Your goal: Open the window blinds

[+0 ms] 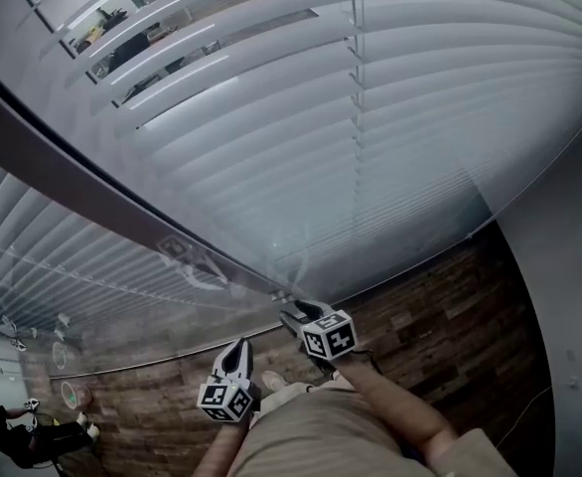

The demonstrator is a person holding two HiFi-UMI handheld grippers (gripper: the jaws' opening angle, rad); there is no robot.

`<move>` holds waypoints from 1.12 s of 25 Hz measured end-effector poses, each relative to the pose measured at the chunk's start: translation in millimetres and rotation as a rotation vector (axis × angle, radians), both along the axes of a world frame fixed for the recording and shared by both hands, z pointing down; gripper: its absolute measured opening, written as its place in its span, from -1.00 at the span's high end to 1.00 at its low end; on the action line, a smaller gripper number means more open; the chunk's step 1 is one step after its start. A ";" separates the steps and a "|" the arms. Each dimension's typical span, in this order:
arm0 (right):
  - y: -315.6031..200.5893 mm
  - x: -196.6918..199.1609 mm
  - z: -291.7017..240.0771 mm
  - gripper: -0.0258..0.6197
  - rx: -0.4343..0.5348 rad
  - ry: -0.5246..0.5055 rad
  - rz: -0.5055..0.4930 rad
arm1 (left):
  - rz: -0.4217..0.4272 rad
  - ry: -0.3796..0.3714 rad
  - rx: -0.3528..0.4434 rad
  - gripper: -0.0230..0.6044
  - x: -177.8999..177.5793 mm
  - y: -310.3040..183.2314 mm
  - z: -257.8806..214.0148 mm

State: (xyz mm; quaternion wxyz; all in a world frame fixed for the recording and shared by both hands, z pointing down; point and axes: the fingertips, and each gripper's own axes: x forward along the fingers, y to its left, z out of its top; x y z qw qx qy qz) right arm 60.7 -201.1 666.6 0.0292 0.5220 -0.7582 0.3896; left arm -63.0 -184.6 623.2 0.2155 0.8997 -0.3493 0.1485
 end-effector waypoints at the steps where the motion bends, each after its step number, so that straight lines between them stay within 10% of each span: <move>1: -1.7 1.4 -3.2 0.36 -0.006 -0.080 0.022 | 0.002 0.001 0.001 0.89 0.6 0.2 -0.4; 15: -16.0 5.5 -9.3 0.50 -0.079 -0.423 0.127 | -0.011 -0.003 0.002 0.89 -4.3 -5.7 1.0; 21: -16.4 7.4 -7.9 0.51 -0.050 0.208 0.009 | -0.016 -0.001 0.003 0.89 -1.8 -10.2 -1.5; 28: -15.9 7.2 -4.8 0.52 -0.080 0.300 -0.052 | -0.020 0.002 0.011 0.89 1.9 -10.6 -1.2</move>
